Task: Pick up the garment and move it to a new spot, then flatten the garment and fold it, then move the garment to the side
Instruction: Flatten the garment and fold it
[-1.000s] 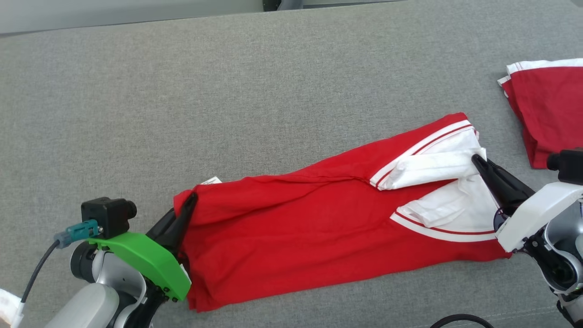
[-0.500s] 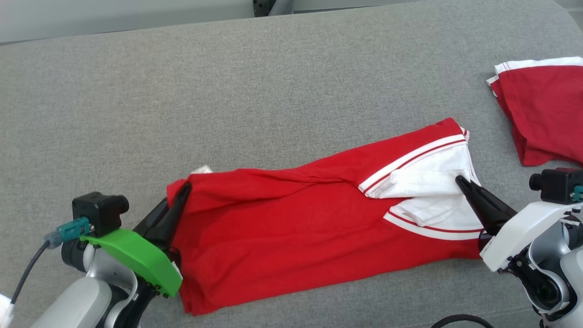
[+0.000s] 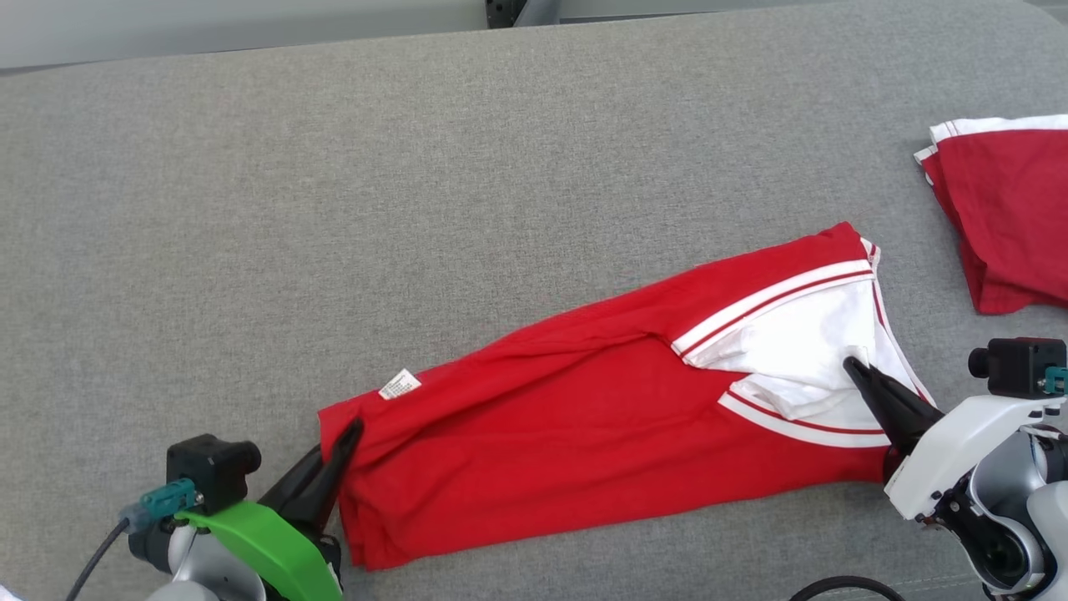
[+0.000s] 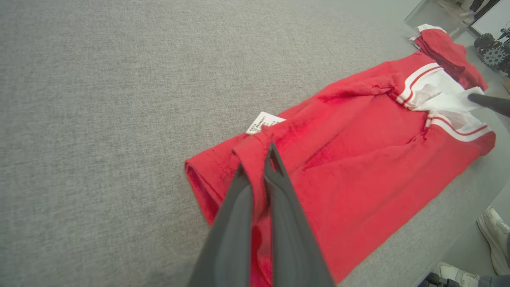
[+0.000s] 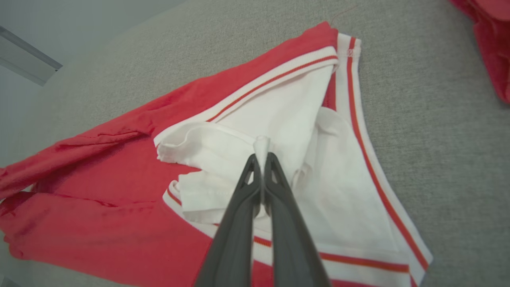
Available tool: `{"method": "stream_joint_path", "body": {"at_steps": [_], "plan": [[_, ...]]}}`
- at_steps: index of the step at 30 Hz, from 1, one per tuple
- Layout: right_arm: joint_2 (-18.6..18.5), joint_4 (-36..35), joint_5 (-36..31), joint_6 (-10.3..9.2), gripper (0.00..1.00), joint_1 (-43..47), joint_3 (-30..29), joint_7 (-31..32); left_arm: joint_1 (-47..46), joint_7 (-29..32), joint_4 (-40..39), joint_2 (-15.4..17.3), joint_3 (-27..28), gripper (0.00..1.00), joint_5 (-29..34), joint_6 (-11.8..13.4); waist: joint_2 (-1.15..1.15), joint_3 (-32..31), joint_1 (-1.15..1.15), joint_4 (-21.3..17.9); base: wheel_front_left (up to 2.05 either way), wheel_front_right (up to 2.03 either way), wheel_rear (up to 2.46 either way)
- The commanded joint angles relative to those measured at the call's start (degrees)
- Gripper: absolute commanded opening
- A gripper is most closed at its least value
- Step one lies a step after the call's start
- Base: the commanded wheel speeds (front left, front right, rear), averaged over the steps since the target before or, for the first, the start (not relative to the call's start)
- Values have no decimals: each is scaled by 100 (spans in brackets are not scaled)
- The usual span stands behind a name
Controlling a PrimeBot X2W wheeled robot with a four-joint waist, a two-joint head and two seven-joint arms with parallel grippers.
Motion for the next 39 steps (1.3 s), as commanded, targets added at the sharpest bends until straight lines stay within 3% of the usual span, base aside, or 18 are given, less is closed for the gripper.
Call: {"method": "stream_joint_path", "body": {"at_steps": [1, 15, 25, 29, 39], "plan": [[-7, 24, 2, -7, 0, 45, -33, 13, 80, -54, 59, -14, -24, 0, 77, 7, 0, -20, 0, 22, 0, 0, 0], [23, -516, 441, -7, 0, 151, -671, 17, -112, -586, -120, -212, 44, 0, 248, -31, 0, -54, 0, 102, 0, 0, 0], [89, -195, 356, -6, 0, 304, -680, 239, 186, -659, 376, -270, -230, 0, 363, -151, 0, -41, 0, 71, 0, 0, 0], [29, -241, 373, -6, 0, 181, -765, 233, 120, -808, 469, -343, -79, 0, 221, -206, 0, -56, 0, 87, 0, 0, 0], [-172, -569, 482, -6, 0, -110, -1022, 436, -342, -802, 305, -167, 98, 0, 244, -409, 0, -127, 0, 166, 0, 0, 0]]}}
